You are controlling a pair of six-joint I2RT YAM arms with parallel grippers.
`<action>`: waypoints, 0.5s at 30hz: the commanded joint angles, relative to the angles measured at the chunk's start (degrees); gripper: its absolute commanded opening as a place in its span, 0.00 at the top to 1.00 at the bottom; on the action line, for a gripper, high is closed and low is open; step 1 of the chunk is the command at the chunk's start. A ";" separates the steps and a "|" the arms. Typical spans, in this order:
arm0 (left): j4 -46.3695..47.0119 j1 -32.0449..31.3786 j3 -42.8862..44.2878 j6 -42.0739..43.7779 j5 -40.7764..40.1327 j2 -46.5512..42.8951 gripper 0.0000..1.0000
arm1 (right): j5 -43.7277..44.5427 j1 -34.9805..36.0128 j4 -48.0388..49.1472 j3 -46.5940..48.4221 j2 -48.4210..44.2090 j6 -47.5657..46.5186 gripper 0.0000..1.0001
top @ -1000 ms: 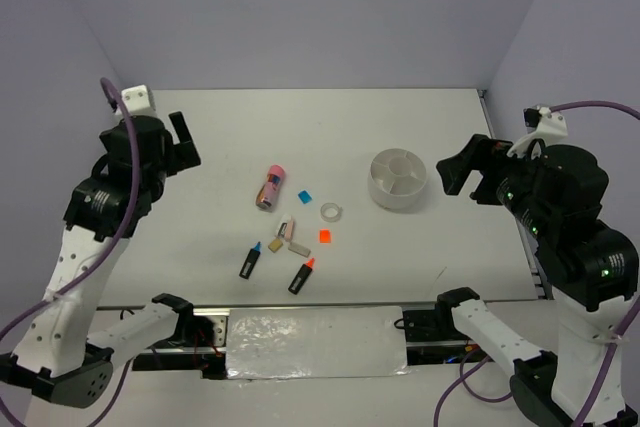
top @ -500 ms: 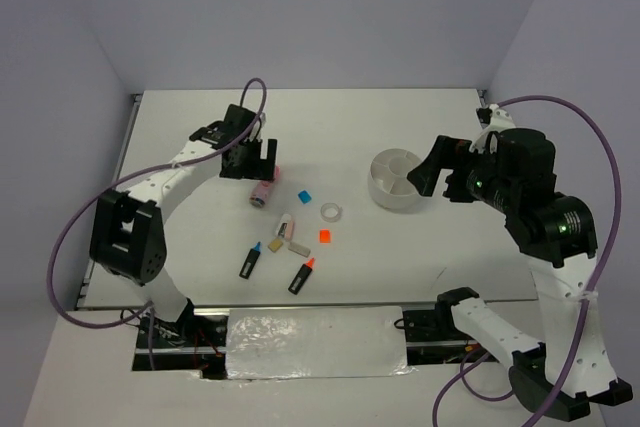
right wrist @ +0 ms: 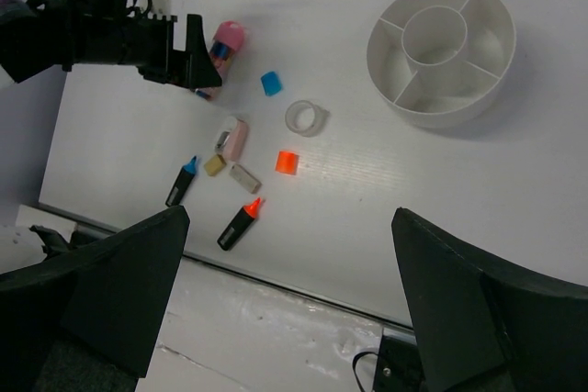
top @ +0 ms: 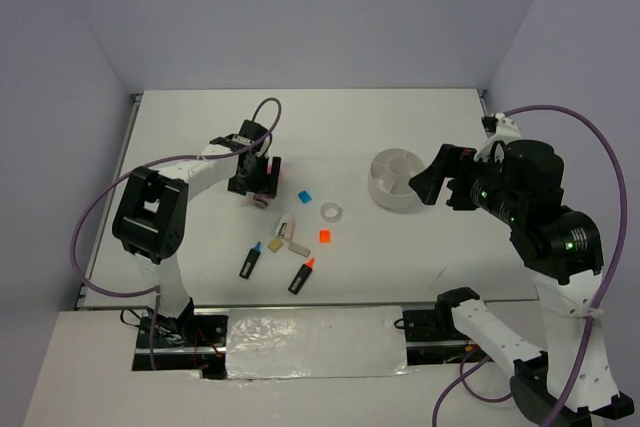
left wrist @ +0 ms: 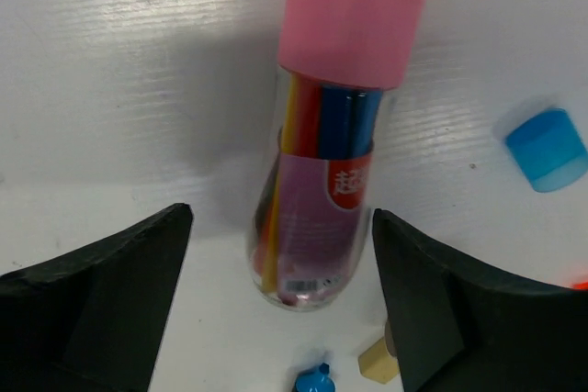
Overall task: Sort the stationery into containers
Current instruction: Pick up the stationery from the center of the board.
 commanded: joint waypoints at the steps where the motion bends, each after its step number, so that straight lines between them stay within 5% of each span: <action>1: 3.67 -0.30 -1.78 -0.44 -0.89 2.60 0.11 | -0.72 -0.27 2.62 -0.12 0.40 -0.48 0.00; 5: 4.99 -0.91 -2.13 -0.53 -0.89 4.63 0.31 | -0.38 -0.36 2.53 0.50 1.01 -0.57 0.00; 9: 4.99 -0.91 -2.31 -0.62 -0.97 4.19 0.74 | -0.19 -0.36 3.05 0.15 1.10 -0.04 0.00; 10: 4.29 -1.00 -2.04 -0.53 -0.80 3.49 0.95 | -0.11 -0.27 3.84 -0.20 1.01 0.40 0.00; 15: 6.04 -1.17 -1.95 0.08 2.27 -4.67 1.00 | -2.73 -0.27 10.77 -5.90 -0.56 8.62 0.00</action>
